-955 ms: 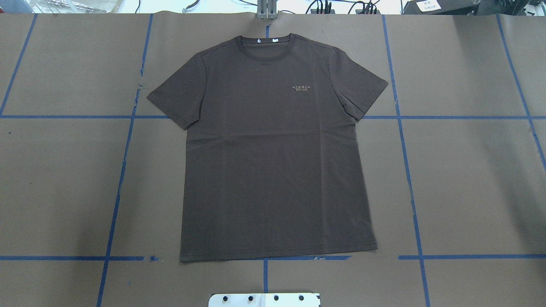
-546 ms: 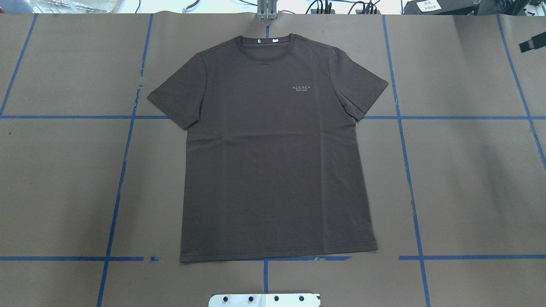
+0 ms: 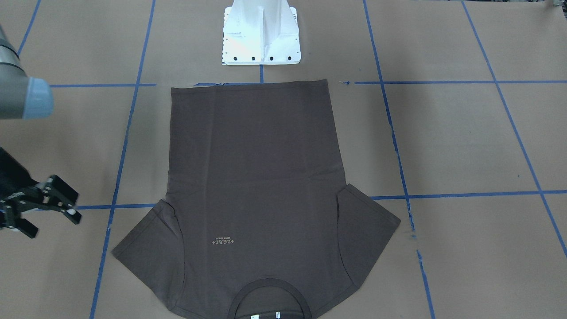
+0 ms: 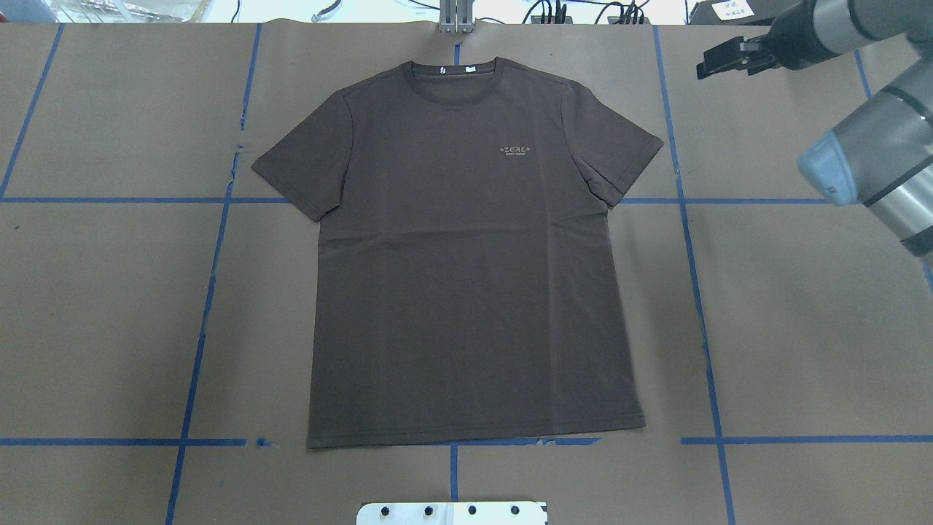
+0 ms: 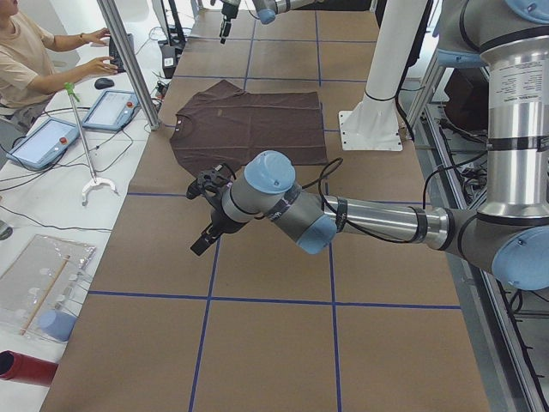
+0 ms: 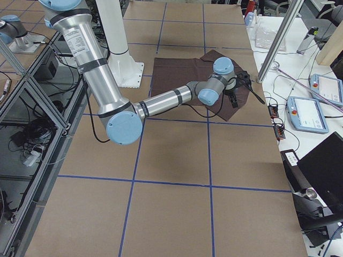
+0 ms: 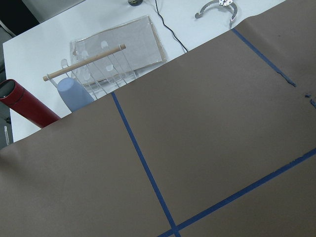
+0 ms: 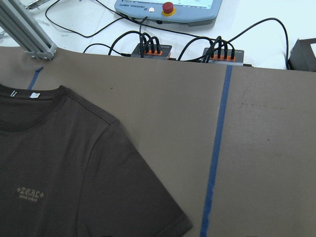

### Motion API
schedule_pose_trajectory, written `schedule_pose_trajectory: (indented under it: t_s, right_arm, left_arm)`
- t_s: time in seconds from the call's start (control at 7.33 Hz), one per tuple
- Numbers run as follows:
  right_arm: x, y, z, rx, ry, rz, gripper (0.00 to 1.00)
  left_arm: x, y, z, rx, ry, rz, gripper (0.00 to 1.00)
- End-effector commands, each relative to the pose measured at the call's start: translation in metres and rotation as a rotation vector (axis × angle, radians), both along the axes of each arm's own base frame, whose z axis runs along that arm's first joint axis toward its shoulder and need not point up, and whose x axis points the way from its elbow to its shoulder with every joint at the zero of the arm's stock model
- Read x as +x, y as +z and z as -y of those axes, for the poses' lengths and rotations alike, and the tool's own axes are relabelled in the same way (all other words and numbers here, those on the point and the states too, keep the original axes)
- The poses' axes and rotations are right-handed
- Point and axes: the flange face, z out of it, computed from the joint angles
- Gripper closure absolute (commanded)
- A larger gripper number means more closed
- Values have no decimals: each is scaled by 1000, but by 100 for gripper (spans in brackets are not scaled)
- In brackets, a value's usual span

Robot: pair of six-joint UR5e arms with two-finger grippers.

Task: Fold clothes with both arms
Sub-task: 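Move the right gripper over the brown shirt's sleeve nearest it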

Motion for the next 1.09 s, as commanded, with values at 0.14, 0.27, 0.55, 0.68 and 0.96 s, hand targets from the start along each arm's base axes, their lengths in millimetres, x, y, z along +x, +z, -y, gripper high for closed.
schedule_pose_trajectory:
  t_s: [0.14,0.27,0.55,0.68,0.96]
  right_arm:
    - [-83,58,19,3,47,-28,15]
    - [-99,62,14,8,57,-48,17]
    - [-133,65,-2,-12,93,-47,21]
    - [-138,75,-2,-24,112,-63,23]
    - [-138,79,-1,-25,124,-73,24]
  left_arm:
    - [0,1,-2,1,0,2,0]
    - [0,0,-2,4,1,2,0]
    - [-1,1,-3,6,3,6,0]
    - [-1,2,-2,4,4,6,0]
    - [-1,3,-2,2,4,6,0]
